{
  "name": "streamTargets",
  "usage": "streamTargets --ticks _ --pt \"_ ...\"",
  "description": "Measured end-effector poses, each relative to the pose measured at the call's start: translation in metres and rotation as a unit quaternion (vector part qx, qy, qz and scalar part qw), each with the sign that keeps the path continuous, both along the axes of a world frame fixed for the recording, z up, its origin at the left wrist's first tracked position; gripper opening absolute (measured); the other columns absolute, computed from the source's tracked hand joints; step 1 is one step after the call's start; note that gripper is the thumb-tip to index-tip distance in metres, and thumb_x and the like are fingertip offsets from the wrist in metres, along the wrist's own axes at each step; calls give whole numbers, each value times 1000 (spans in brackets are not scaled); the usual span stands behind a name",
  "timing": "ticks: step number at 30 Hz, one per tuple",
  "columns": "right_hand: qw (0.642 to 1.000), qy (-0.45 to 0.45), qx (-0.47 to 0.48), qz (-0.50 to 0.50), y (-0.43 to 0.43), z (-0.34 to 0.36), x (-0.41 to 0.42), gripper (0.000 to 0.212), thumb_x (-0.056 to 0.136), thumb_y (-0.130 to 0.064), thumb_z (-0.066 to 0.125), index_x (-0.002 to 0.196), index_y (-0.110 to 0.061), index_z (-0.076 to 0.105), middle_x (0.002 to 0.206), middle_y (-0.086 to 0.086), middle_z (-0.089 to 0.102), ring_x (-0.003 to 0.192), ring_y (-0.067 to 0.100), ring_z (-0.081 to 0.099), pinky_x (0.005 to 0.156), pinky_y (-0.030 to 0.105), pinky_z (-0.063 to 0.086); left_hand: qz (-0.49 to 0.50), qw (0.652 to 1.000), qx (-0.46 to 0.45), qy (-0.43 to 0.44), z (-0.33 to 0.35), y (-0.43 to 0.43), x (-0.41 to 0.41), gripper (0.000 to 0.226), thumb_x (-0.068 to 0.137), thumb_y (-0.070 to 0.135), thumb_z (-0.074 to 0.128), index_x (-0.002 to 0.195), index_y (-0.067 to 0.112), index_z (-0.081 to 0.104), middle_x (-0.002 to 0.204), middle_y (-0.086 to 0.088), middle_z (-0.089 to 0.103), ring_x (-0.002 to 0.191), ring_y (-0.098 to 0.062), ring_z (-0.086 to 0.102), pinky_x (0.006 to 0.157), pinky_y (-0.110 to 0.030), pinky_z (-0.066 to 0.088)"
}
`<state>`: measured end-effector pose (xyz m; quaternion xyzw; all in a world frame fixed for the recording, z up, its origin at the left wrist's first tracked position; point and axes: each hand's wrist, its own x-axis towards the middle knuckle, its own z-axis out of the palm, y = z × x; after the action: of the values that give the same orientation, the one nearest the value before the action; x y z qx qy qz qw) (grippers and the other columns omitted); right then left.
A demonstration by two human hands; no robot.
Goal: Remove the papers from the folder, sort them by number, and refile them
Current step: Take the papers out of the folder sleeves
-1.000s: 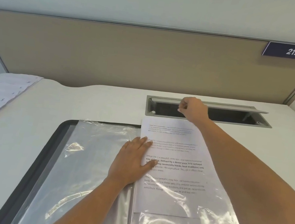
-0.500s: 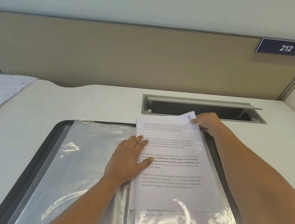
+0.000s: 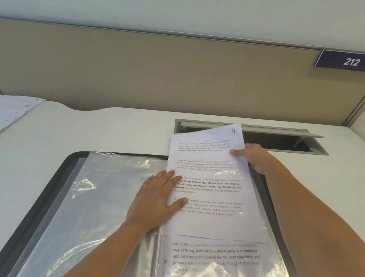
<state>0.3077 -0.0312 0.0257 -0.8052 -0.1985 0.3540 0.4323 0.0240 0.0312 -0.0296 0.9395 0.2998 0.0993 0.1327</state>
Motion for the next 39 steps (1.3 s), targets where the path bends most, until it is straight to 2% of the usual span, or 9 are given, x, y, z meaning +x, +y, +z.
streamTargets --ticks 4,8,10,13,18,23,31,35,39 --pt "993 4 106 -42 5 7 0 38 85 -11 67 121 -1 58 117 12 63 95 29 63 82 38 50 -4 1000 -1 -6 -2 1 -1 90 70 75 7 146 32 26 156 11 18 144 -9 11 117 -28 6" --pt "969 -21 221 -109 13 16 0 31 87 -9 65 116 0 61 114 17 65 93 29 64 90 44 52 -5 1000 -10 -8 1 1 -1 91 69 75 7 147 31 26 156 11 17 144 -9 10 117 -28 5" --pt "958 -8 252 -135 15 18 0 29 87 -9 64 114 0 62 112 18 65 87 29 64 87 46 53 -2 1000 -9 -4 2 0 -1 92 68 75 6 147 32 25 156 12 16 144 -8 10 117 -27 4" --pt "962 77 233 -124 13 18 0 35 86 -10 66 119 0 56 113 17 64 80 27 65 77 44 54 0 1000 -7 -1 2 -1 -1 93 67 75 5 147 32 24 156 12 15 144 -8 9 115 -25 3" --pt "991 96 79 -39 3 7 -1 45 81 -7 70 123 3 54 119 17 63 99 34 64 84 45 52 0 1000 -7 -2 -1 0 -1 92 68 76 6 146 32 24 156 12 15 144 -8 9 117 -27 3" --pt "980 70 147 -119 8 5 3 42 82 -4 68 123 1 56 123 17 61 109 34 60 93 44 49 -1 1000 -8 4 -1 1 1 92 67 76 5 147 33 23 156 13 14 144 -8 8 117 -27 3" --pt "920 59 303 -240 18 18 8 30 87 -7 65 117 -3 60 118 13 63 95 26 61 84 38 51 -3 1000 4 12 0 1 -1 93 67 75 2 147 32 23 156 13 15 144 -8 9 116 -27 2" --pt "870 94 371 -312 19 20 -1 29 88 -5 63 117 -2 60 111 11 64 91 23 60 82 35 50 -4 1000 10 25 1 1 0 95 66 75 0 147 32 22 156 13 13 144 -8 8 117 -27 2" --pt "808 150 443 -357 13 21 -14 30 90 -4 60 120 -4 58 106 7 62 95 23 61 91 41 51 -4 999 7 35 2 0 0 97 64 77 -1 147 32 21 157 13 12 145 -8 6 116 -27 1"
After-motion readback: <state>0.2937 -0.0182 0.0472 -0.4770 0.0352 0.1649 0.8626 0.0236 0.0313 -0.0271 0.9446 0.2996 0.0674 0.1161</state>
